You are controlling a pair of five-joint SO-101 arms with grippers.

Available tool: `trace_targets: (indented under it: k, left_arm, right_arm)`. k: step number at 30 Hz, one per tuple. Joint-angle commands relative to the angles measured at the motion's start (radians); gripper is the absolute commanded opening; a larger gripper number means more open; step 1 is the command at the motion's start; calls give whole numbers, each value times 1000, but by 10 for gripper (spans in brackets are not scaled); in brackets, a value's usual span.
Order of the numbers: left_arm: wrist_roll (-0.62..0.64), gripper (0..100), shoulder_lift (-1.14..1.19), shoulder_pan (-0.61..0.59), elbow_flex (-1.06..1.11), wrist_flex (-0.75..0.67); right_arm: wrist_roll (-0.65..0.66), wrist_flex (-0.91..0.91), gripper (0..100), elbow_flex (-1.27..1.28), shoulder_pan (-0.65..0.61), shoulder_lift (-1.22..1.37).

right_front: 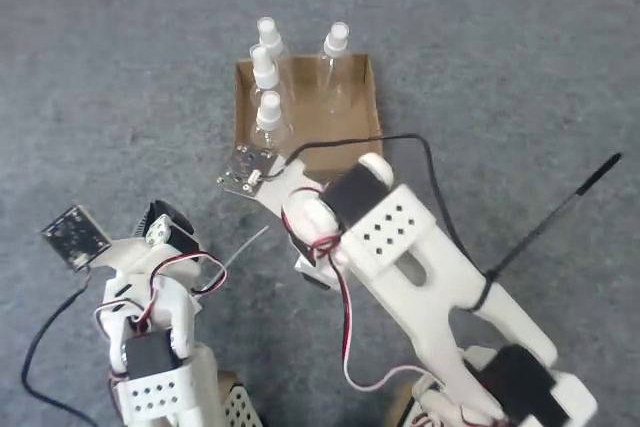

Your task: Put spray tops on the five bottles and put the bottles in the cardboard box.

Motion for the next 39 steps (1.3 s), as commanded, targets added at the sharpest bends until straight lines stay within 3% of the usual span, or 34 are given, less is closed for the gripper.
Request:
trace_targets:
  k: [1, 9, 14, 17, 21, 28, 39]
  left_arm:
    - [-8, 13, -12, -3, -10, -21]
    - [-8, 13, -12, -5, -13, -17]
    - [-18, 15, -12, 2, -84, 130]
    - [-150, 15, -12, 2, -156, 267]
    - [-322, 15, -12, 0, -197, 350]
    - [-414, 13, -6, -3, -211, 362]
    - [-503, 13, -3, -3, -371, 514]
  right_arm:
    - [-12, -134, 20, 106, -5, -127]
    - [-17, -297, 24, 284, 120, -240]
    - [-78, -415, 24, 365, 191, -243]
    - [-80, -421, 24, 373, 196, -243]
    - [-81, -443, 24, 387, 196, -242]
    - [-75, -506, 24, 439, 196, -242]
    - [-74, -506, 24, 440, 196, -240]
